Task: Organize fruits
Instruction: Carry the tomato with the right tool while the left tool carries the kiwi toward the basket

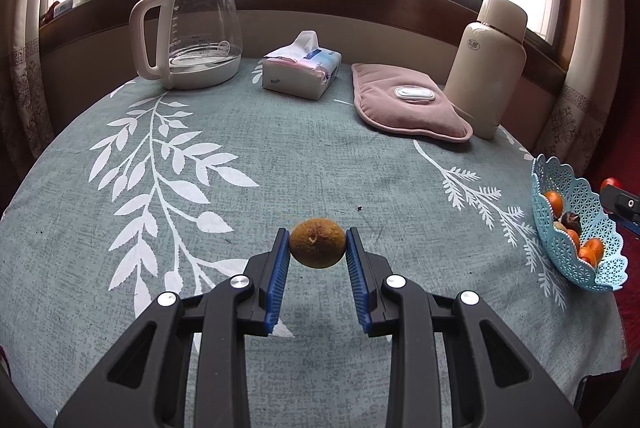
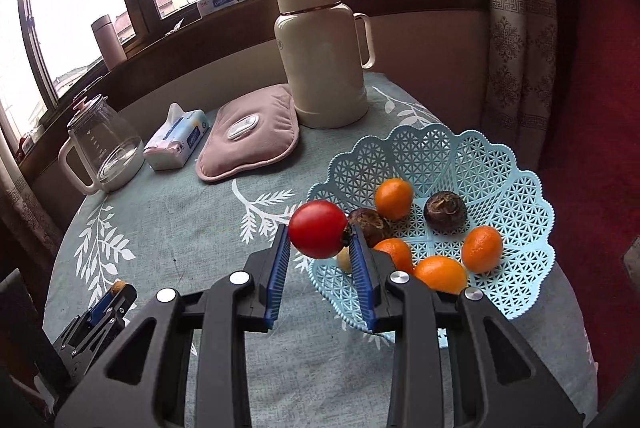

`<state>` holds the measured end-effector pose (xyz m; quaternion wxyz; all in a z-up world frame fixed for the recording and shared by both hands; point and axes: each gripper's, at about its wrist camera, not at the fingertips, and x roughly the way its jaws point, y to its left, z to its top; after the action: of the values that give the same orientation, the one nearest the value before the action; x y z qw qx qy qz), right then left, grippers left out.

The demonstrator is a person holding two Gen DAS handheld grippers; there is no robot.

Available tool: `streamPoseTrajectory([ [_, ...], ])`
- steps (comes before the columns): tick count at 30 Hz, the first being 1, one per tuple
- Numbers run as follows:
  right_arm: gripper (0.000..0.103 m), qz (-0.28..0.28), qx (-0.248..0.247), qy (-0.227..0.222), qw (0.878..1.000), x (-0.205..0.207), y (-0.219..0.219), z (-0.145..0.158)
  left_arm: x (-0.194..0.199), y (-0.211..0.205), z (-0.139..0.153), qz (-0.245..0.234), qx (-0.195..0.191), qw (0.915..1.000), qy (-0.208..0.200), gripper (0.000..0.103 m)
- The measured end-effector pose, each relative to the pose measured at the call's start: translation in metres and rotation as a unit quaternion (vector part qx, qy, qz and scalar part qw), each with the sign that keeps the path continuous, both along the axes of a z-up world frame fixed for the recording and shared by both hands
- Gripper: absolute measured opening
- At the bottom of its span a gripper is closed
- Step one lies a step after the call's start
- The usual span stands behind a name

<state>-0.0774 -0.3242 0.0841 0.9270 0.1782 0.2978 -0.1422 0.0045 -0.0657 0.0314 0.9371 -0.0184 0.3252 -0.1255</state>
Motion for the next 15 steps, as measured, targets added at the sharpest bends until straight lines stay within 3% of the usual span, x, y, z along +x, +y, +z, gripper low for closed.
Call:
streamPoseTrajectory([
  [15,0.031,-0.075,0.031,0.014,0.997,-0.042,-0.061,-0.017,0.000,-0.003,-0.003,-0.004,0.011,0.9999,0.001,0.029],
])
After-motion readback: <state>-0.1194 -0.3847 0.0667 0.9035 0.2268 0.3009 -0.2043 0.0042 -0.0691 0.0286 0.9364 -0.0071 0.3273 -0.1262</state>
